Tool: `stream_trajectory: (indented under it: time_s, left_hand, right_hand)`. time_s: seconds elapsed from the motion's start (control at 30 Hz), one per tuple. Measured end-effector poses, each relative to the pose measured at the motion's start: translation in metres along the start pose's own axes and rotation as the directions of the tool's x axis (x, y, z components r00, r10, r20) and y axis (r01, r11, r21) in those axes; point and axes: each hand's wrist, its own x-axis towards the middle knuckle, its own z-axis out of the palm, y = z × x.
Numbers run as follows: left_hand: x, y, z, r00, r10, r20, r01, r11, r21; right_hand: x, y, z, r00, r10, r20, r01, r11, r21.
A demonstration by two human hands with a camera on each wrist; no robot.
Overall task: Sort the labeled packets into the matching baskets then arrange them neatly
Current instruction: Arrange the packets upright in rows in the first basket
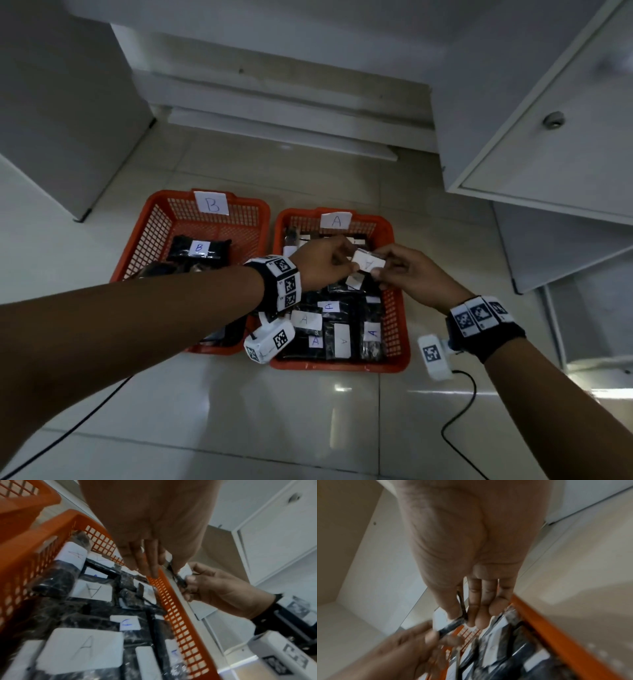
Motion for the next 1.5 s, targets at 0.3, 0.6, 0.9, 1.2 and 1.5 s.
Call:
stream_trajectory:
  time_s: [0.3, 0.6, 0.9, 1.2, 1.5]
  left_hand:
    - [0.002, -0.038, 0.017, 0.999, 0.020, 0.043, -0.039, 0.856, 0.515]
    - [0.034, -0.019, 0.046, 0.969, 0.102, 0.224, -0.214, 0.802, 0.558]
    - [0.042, -0.030, 0.054, 0.977, 0.097, 0.190, -0.181, 0.849, 0.497]
    - [0.044, -0.044, 0.015, 0.982, 0.096, -0.160, -0.020, 0.905, 0.424]
    - [0.023, -0.062, -0.008, 0.980, 0.057, -0.191, 0.028, 0.908, 0.417]
  right_hand:
    - [-0.022, 0.039, -0.023, 0.960, 0.094, -0.262, -0.144, 0.974, -0.177]
    - [-0.020, 0.043, -0.029, 0.919, 0.205, -0.337, -0.194, 0.979, 0.066]
    - [-0.016, 0.042, -0.027, 0.897, 0.211, -0.388, -0.170, 0.976, 0.137]
    - [0.032, 0.035, -0.016, 0.857, 0.139, -0.497, -0.141, 0.989, 0.033]
    - [0.084, 0.025, 0.002, 0.894, -0.024, -0.448, -0.293, 0.724, -0.624]
